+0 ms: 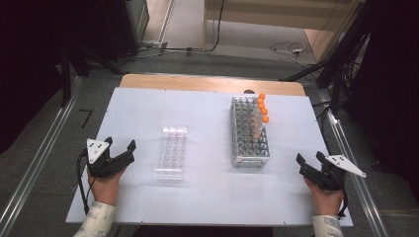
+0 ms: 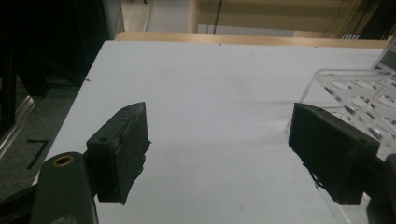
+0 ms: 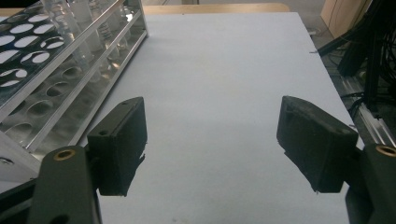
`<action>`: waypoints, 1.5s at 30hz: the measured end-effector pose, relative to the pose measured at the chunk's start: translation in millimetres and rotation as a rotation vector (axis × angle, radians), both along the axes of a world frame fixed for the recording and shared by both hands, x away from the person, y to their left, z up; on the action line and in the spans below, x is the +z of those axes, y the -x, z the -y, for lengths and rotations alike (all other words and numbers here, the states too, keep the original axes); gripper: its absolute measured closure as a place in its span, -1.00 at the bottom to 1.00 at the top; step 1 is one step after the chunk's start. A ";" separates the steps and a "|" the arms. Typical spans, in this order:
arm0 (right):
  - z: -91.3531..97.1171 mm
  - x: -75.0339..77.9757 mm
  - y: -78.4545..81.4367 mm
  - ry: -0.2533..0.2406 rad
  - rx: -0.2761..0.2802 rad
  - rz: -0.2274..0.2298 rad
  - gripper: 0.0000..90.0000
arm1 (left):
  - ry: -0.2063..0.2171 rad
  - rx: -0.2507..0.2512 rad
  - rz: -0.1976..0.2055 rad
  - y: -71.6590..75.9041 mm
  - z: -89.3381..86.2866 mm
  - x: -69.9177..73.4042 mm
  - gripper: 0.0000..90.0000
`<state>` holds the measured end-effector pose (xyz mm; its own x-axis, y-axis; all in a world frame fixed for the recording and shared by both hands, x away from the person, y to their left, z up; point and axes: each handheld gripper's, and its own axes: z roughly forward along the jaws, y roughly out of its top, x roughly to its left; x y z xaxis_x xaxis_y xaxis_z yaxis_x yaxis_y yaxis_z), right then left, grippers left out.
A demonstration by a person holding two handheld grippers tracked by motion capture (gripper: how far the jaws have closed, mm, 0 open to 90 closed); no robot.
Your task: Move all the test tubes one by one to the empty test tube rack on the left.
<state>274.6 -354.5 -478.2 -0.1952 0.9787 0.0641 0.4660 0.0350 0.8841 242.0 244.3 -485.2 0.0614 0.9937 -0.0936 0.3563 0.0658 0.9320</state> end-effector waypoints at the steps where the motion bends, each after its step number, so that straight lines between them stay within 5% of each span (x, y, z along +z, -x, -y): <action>1: 0.1 0.0 0.0 -0.001 0.001 -0.001 -0.49 | 0.000 0.000 0.000 0.0 0.0 0.0 -0.55; 15: -2.1 3.7 0.4 0.012 0.011 0.008 -0.49 | 0.009 0.028 -0.015 6.4 -4.8 -1.7 -0.55; 45: -50.2 24.3 -45.1 -0.025 0.163 0.007 -0.41 | 0.011 0.021 -0.020 5.5 -5.7 -2.8 -0.55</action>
<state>319.7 -304.3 -453.9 -0.3522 0.9320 0.0857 0.4496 0.0881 0.8889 236.6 250.0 -488.0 0.0390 0.9936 -0.1060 0.3732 0.0840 0.9239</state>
